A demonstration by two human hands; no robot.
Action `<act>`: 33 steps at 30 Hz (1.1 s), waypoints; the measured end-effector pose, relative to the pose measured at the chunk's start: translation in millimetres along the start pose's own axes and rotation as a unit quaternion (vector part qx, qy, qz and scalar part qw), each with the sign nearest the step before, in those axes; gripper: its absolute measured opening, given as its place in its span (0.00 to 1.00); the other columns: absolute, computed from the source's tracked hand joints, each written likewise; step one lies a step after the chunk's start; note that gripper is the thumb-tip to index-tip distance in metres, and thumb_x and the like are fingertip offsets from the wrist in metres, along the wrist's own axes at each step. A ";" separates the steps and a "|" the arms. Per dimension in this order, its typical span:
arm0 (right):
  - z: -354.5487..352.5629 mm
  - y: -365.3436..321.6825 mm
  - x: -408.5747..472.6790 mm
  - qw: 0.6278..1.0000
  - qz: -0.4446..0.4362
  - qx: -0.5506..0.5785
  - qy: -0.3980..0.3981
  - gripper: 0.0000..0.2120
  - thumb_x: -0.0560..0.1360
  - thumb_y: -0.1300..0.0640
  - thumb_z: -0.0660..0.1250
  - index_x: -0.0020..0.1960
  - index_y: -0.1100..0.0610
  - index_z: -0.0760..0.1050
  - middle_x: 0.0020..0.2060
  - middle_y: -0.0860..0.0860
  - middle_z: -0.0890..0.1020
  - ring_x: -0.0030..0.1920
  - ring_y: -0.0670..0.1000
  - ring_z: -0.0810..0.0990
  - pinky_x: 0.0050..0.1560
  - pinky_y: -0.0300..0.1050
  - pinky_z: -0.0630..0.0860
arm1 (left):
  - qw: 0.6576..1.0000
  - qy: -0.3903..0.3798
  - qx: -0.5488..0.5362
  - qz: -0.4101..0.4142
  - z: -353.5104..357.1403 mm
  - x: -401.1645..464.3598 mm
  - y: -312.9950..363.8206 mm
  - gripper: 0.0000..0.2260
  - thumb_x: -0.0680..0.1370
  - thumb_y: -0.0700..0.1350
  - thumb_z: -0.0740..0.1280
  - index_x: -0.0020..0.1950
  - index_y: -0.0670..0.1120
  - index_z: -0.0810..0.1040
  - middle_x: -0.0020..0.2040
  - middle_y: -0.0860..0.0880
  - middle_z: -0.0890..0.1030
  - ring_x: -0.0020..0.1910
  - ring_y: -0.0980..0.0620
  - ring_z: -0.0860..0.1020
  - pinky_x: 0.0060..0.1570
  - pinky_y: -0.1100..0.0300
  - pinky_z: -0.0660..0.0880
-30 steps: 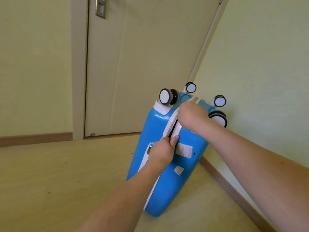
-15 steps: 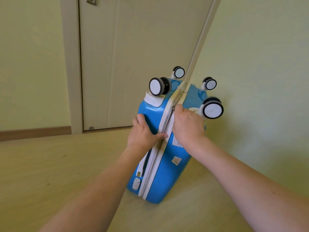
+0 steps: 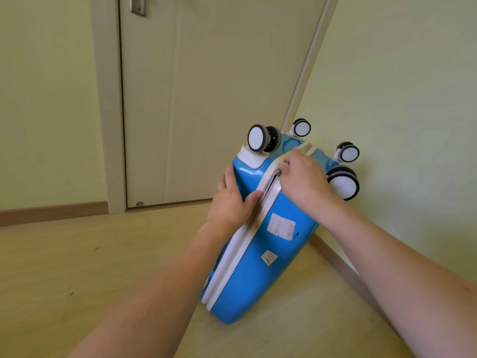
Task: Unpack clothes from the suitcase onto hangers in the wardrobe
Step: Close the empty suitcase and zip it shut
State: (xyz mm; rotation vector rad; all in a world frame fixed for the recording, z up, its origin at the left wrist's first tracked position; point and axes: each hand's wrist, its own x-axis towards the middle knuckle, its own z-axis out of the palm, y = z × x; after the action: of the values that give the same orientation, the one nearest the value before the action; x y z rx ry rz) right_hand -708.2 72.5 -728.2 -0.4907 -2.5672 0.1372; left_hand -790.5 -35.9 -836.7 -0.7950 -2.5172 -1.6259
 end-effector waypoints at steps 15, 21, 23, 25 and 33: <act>33.9 -4.0 -35.4 0.993 -0.058 -0.049 0.090 0.12 0.83 0.50 0.53 0.52 0.57 0.70 0.41 0.54 0.81 0.41 0.59 0.78 0.36 0.48 0.62 | 0.996 -0.055 -0.061 -0.036 14.3 -25.7 -31.6 0.17 0.78 0.59 0.64 0.49 0.46 0.70 0.41 0.51 0.76 0.40 0.52 0.74 0.39 0.57 0.72; 64.7 -25.0 -59.4 0.991 -0.058 -0.075 0.091 0.12 0.83 0.52 0.56 0.51 0.59 0.72 0.36 0.56 0.83 0.38 0.59 0.82 0.32 0.45 0.61 | 0.991 -0.107 -0.076 -0.015 -3.7 -12.9 -48.4 0.05 0.79 0.45 0.65 0.47 0.44 0.72 0.40 0.48 0.76 0.38 0.52 0.72 0.39 0.62 0.70; 69.7 -27.8 -60.0 0.992 -0.047 -0.063 0.097 0.12 0.83 0.53 0.56 0.51 0.60 0.73 0.37 0.56 0.83 0.38 0.59 0.82 0.32 0.45 0.61 | 0.989 -0.134 -0.059 -0.003 -14.6 -7.2 -53.5 0.08 0.76 0.33 0.60 0.49 0.44 0.75 0.45 0.45 0.79 0.43 0.48 0.76 0.40 0.66 0.72; 73.8 -30.6 -57.5 0.993 -0.040 -0.071 0.090 0.12 0.83 0.53 0.55 0.53 0.60 0.72 0.38 0.56 0.83 0.40 0.59 0.83 0.32 0.45 0.62 | 0.989 -0.140 -0.053 0.004 -17.4 -3.7 -57.2 0.17 0.72 0.27 0.54 0.50 0.42 0.76 0.47 0.43 0.79 0.44 0.48 0.77 0.38 0.70 0.72; 98.3 -22.5 -61.8 0.969 -0.119 -0.176 0.128 0.10 0.71 0.60 0.73 0.37 0.60 0.73 0.22 0.54 0.76 0.22 0.56 0.75 0.28 0.43 0.62 | 0.990 -0.093 -0.086 -0.068 -4.1 -3.4 -109.1 0.03 0.80 0.41 0.62 0.52 0.48 0.72 0.49 0.47 0.73 0.44 0.51 0.73 0.40 0.62 0.69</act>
State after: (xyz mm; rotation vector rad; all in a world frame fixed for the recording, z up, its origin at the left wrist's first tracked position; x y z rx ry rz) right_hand -715.9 28.5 -837.7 -0.2987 -2.3751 -0.4439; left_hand -836.3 -75.6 -927.7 -0.8447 -2.6342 -1.9191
